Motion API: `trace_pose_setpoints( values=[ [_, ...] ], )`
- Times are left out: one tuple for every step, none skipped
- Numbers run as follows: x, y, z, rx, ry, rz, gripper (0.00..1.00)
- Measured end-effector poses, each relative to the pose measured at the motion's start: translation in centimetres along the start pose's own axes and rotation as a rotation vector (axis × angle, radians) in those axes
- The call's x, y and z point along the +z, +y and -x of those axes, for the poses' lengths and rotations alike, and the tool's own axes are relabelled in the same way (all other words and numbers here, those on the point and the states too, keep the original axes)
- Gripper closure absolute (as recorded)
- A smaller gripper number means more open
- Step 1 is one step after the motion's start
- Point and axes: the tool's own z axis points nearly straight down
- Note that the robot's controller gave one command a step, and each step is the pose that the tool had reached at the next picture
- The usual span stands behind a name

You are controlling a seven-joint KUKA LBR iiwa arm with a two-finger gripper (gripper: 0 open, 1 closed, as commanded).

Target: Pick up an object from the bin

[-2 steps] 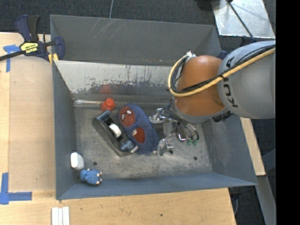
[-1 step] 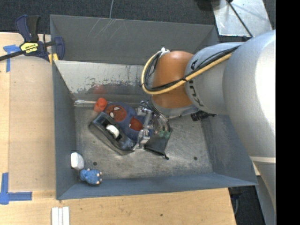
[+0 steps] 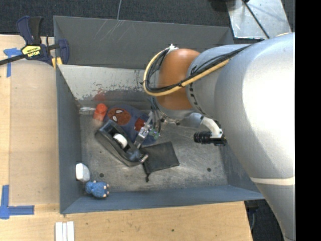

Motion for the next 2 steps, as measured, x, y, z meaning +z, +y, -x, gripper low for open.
trace_pose_setpoints(
  values=[
    [-0.2, 0.1, 0.3, 0.000, -0.009, 0.004, 1.00],
    [-7.4, 0.2, 0.5, -0.002, -0.005, 0.001, 1.00]
  ],
)
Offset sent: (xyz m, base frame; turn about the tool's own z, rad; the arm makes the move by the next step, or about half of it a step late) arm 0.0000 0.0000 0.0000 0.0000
